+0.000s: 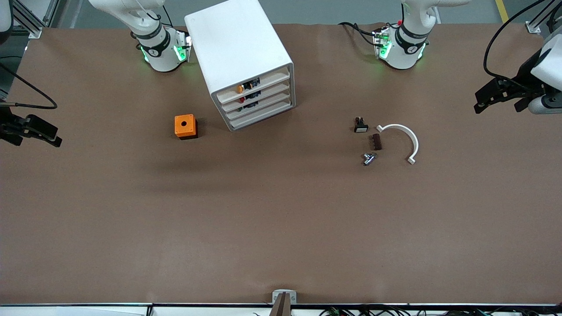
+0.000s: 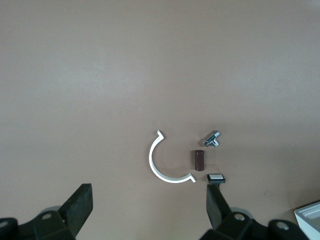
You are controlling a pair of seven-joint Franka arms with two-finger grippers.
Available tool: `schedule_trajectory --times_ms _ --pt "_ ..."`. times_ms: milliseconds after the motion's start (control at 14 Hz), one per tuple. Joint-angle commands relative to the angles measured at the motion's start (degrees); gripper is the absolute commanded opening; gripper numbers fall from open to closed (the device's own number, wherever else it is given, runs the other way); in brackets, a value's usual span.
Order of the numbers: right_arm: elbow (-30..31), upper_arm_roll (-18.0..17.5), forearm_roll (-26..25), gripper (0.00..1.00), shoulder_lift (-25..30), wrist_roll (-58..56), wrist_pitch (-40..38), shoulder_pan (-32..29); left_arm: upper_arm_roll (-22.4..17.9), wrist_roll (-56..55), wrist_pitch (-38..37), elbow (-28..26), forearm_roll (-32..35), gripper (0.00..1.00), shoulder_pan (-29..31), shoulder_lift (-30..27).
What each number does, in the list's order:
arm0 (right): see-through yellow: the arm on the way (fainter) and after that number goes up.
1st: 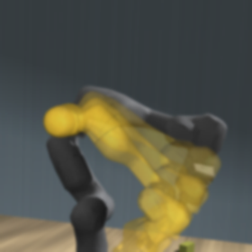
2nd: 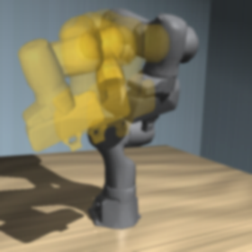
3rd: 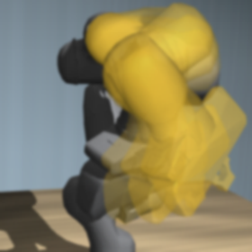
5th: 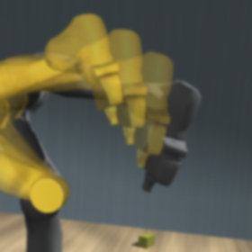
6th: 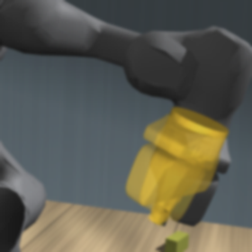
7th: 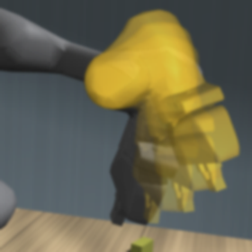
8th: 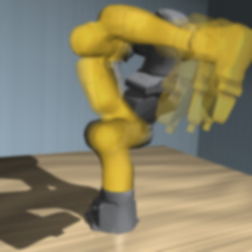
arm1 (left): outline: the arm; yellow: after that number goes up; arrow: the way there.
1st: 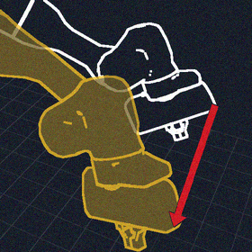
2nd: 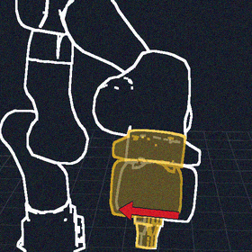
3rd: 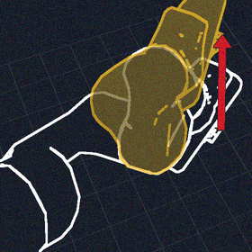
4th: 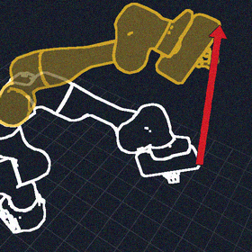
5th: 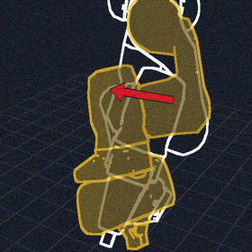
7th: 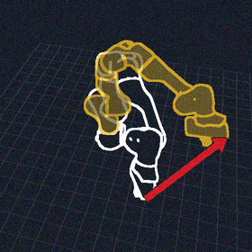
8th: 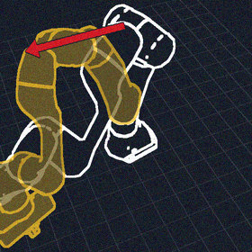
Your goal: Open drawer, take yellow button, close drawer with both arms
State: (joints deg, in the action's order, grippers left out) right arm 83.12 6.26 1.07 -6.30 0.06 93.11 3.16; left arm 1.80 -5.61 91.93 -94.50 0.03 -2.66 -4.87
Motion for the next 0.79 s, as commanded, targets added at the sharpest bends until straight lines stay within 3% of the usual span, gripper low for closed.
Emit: schedule_trajectory --times_ms 0,500,714 --pt "-0.51 -0.19 0.95 1.00 0.24 0.55 -0.48 -0.44 0.14 -0.45 -1.31 1.78 0.05 1.00 0.19 0.83" --pt "-0.51 -0.19 0.95 1.00 0.24 0.55 -0.48 -0.44 -0.30 -0.36 -1.31 2.13 0.05 1.00 0.72 0.83" --pt "-0.51 -0.19 0.95 1.00 0.24 0.55 -0.48 -0.44 -0.30 -0.62 -1.31 2.13 0.14 1.00 0.72 3.63"
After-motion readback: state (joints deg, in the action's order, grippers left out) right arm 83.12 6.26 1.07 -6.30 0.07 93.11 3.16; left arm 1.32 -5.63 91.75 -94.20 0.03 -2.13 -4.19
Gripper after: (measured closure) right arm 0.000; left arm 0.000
